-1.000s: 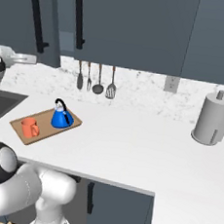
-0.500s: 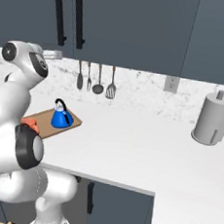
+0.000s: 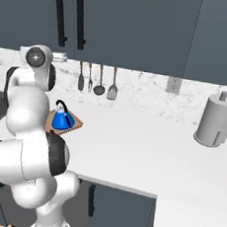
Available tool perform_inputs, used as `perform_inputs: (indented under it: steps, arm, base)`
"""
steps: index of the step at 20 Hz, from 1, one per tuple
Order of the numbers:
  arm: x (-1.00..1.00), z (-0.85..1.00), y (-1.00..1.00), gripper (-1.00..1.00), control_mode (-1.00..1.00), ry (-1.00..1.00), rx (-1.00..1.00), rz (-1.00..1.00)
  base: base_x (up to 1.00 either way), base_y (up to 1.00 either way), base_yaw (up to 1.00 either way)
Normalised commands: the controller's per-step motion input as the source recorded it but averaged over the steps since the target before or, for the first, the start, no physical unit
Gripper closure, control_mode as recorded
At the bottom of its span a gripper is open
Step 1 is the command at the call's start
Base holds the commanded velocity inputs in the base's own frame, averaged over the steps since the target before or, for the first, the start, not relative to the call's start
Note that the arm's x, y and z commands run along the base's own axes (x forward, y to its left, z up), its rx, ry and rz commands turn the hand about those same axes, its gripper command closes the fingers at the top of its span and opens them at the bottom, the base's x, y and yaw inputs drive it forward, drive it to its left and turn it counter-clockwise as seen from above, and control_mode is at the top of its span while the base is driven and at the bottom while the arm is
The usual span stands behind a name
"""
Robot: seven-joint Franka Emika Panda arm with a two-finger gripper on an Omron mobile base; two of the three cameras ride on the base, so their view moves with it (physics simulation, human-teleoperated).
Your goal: Pick the kettle from the counter and place it on the tray. Then pick the mug from the cabinet and place it on the tray. Then close the cabinet doors.
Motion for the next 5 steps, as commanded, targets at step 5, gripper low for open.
perform_inputs:
  steps: [5]
  arm:
    - [0.56, -0.15, -0.08, -1.0, -1.0, 0.0, 0.04, 0.32]
  base:
    - [0.0, 0.0, 0.0]
